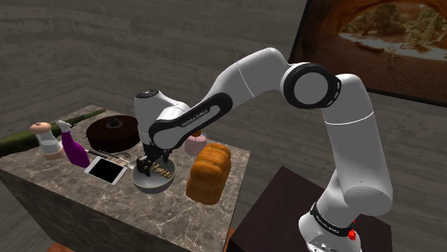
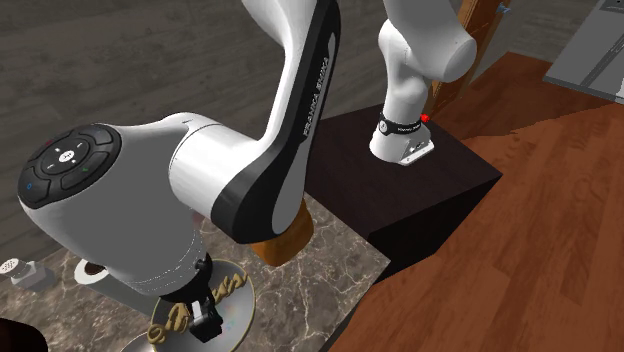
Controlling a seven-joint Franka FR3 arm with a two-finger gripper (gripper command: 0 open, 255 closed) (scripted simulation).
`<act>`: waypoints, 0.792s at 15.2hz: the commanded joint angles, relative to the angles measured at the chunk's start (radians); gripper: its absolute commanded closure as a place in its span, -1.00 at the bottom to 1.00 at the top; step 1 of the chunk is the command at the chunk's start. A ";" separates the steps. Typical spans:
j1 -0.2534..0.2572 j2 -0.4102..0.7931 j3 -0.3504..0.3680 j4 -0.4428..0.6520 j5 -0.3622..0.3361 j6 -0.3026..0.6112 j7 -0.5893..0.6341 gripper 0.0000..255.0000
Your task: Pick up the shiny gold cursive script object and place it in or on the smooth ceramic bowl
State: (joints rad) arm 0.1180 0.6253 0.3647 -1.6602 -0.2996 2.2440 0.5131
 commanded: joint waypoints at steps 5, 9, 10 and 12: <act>-0.012 -0.071 0.022 0.022 0.032 -0.089 -0.019 -1.00; -0.012 -0.071 0.022 0.022 0.032 -0.089 -0.019 -1.00; -0.012 -0.071 0.022 0.022 0.032 -0.089 -0.019 -1.00; -0.012 -0.071 0.022 0.022 0.032 -0.089 -0.019 -1.00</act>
